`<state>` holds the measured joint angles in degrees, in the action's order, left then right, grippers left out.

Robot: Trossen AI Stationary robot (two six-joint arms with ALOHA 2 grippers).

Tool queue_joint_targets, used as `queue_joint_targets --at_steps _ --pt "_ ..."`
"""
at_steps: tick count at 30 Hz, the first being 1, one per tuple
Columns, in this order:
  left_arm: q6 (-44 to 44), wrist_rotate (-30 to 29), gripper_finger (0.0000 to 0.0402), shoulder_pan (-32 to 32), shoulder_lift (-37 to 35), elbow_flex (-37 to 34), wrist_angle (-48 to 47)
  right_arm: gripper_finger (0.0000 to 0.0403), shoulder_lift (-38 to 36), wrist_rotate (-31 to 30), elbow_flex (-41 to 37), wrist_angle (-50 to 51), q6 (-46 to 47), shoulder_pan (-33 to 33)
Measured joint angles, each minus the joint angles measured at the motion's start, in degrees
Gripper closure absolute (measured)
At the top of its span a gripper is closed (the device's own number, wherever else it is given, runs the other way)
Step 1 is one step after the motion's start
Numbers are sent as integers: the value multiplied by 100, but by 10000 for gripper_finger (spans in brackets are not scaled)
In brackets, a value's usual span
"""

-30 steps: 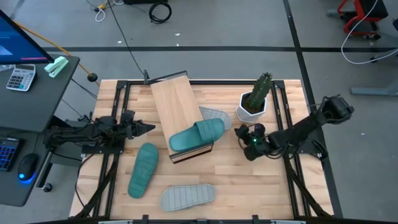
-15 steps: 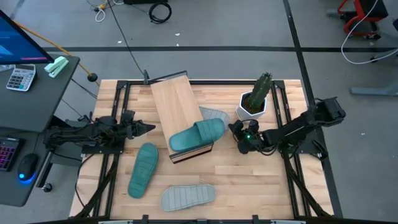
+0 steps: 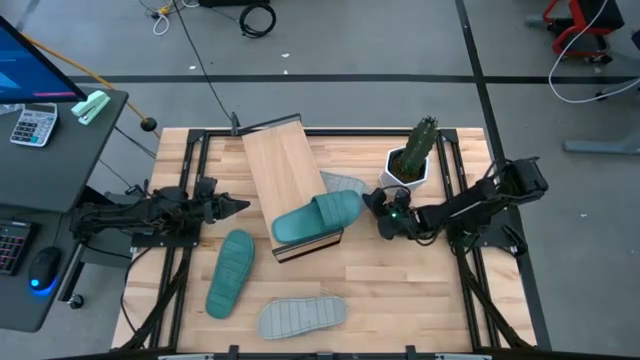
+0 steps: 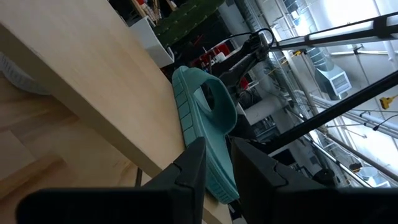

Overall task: Pick and place slides into the shelf
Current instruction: Put the top white slipper on the shelf

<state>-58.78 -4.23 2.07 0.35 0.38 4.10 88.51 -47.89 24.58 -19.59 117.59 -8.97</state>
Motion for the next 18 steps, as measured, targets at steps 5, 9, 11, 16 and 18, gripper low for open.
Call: queue_joint_targets --at_steps 5,9,11,16,18 --pt "-2 0 321 2 -1 1 -16 159 0 170 0 -88 -120 148" --pt "-2 0 320 0 0 0 -18 190 0 235 0 -86 -159 181" --pt "-2 0 320 0 1 0 -22 211 0 245 0 -84 -213 181" --pt "-2 0 323 2 1 1 -24 271 -3 215 0 -91 -302 179" --pt "0 0 323 2 -1 1 -29 295 -9 200 0 -100 -359 179"
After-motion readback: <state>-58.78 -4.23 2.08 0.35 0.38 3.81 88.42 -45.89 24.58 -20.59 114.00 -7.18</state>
